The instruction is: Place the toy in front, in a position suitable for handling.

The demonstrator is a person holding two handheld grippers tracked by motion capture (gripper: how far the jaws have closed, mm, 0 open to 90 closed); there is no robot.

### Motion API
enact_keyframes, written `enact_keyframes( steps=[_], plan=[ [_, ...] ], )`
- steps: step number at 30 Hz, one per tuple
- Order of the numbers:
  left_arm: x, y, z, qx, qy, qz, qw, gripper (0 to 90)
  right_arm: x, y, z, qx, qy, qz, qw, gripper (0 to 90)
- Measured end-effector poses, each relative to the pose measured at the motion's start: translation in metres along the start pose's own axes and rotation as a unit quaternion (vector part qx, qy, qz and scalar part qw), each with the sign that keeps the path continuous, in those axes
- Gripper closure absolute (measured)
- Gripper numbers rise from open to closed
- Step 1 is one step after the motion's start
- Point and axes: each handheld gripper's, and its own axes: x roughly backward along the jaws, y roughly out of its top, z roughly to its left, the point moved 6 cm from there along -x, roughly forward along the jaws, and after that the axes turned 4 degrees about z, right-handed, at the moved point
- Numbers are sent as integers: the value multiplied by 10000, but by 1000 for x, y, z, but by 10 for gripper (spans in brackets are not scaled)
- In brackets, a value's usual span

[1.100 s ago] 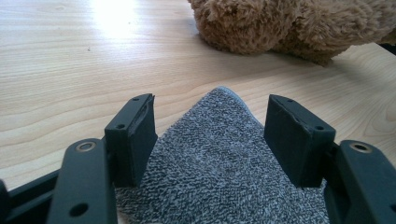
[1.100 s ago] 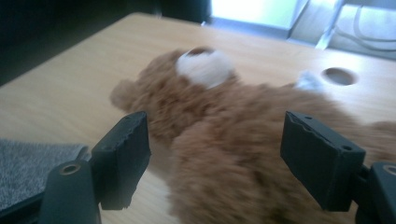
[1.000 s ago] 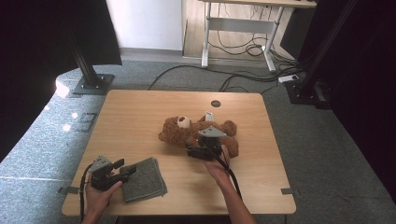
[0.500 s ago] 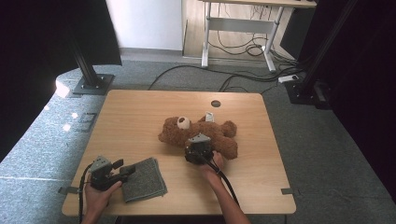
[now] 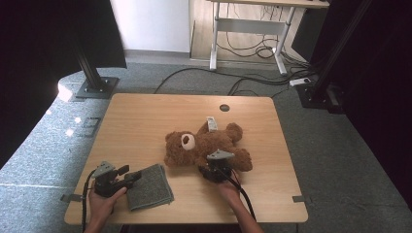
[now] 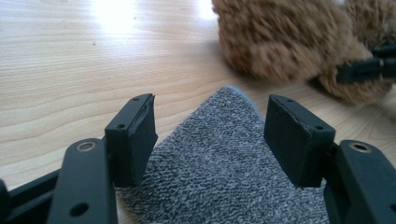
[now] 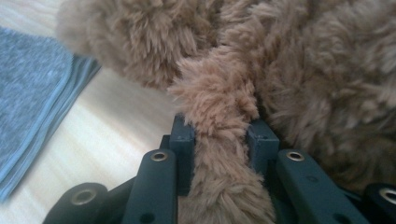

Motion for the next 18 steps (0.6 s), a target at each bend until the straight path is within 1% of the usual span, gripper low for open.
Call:
enact_keyframes(
  steps=[2, 4, 10, 12, 17, 18],
  plan=[
    [-1, 0, -1, 6, -41, -6, 10000, 339, 4, -5, 2, -33, 43, -27, 10000, 681],
    [-2, 0, -2, -30, -44, 27, 10000, 339, 6, -9, 5, -26, 21, -57, 10000, 673],
    [-1, -1, -3, -92, -69, 56, 9999, 339, 5, -11, 13, -3, 2, -72, 10000, 668],
    [-1, -1, -3, -113, -64, 69, 9999, 338, 5, -10, 17, 102, -35, -66, 9999, 665],
    [0, -2, -2, -115, -35, 86, 9999, 338, -1, -6, 26, 207, 96, -104, 9997, 663],
    [0, -2, -3, -107, -44, 78, 9999, 338, -3, -5, 29, 271, 98, -101, 9995, 663]
  ],
)
